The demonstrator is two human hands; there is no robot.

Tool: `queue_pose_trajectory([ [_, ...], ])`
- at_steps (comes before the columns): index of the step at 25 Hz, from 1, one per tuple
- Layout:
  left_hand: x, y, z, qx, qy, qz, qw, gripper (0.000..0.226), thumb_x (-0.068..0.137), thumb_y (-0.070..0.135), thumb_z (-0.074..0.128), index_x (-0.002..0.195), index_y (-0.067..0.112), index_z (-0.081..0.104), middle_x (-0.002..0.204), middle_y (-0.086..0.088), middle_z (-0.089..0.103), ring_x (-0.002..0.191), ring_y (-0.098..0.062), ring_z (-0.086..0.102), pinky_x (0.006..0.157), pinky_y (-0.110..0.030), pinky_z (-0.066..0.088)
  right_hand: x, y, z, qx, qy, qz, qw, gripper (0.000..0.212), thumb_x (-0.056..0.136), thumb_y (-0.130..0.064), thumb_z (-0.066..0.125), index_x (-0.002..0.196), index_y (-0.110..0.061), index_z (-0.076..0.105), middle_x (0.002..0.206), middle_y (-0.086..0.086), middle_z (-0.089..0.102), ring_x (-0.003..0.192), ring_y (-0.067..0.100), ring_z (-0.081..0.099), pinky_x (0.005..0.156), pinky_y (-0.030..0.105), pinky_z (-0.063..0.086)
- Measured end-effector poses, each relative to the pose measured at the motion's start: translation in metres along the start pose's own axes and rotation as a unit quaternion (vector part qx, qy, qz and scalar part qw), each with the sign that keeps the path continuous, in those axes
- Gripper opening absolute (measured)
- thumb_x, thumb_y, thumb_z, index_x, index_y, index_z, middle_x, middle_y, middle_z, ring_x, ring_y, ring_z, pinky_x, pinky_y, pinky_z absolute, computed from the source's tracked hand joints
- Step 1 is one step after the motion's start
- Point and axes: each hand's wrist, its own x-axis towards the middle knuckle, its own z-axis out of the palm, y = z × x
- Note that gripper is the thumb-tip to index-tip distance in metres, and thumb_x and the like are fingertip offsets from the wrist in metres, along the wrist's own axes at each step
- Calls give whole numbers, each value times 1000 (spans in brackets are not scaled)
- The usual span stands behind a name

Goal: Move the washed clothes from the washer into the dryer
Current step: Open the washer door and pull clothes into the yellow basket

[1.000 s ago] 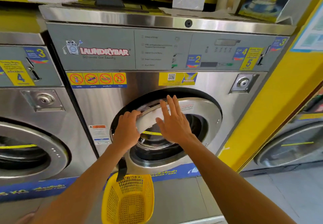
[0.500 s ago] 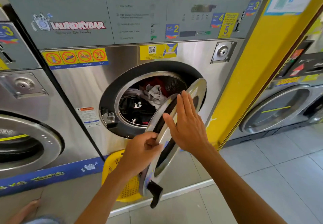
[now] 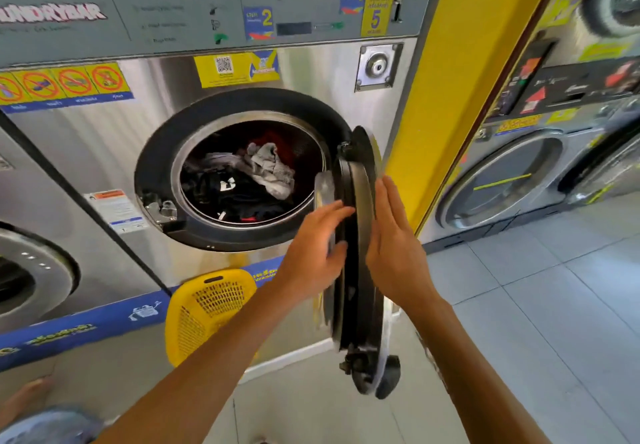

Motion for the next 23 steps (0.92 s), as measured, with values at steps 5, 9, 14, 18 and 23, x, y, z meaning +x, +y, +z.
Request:
queue_pose_trajectory([
  [5, 32, 15, 63, 83, -43, 68, 993, 63, 88, 15, 55, 148, 10, 36, 159, -6, 25, 147, -22, 24, 120, -38, 26, -2, 47, -31, 42, 14, 23, 999, 69, 97, -11, 51, 157, -23, 19, 161, -5, 23, 134, 20, 47, 89, 21, 51],
  [9, 50, 20, 94, 151, -64, 83, 983, 63, 96, 40, 47, 151, 16, 29, 162, -2, 16, 144, -22, 31, 113, -41, 37, 19, 71, -62, 52, 45, 48, 996, 51, 98, -15, 47, 147, -29, 38, 129, -6, 52, 99, 14, 55, 77, 29, 50],
  [14, 63, 42, 127, 189, -46, 73, 978, 61, 96, 43, 36, 151, 18, 27, 161, -5, 20, 136, -27, 42, 102, -45, 47, 13, 111, -51, -210, 60, 49, 975, 79, 89, -28, 62, 155, -16, 20, 153, 7, 34, 123, 32, 49, 97, 51, 45],
  [18, 75, 50, 138, 211, -58, 65, 974, 77, 93, 28, 58, 154, 13, 14, 163, -5, 12, 139, -28, 39, 102, -47, 46, 25, 139, -69, -244, 67, 40, 967, 87, 83, -24, 67, 155, -17, 19, 151, 7, 35, 121, 32, 47, 96, 51, 44],
  [23, 73, 65, 167, 208, -50, 23, 977, 78, 92, 19, 54, 154, 10, 7, 164, -7, -2, 149, -28, 18, 106, -57, 40, 33, 153, -78, -292, 36, 38, 955, 92, 81, -23, 68, 156, -15, 15, 151, 8, 32, 121, 32, 45, 96, 53, 44],
])
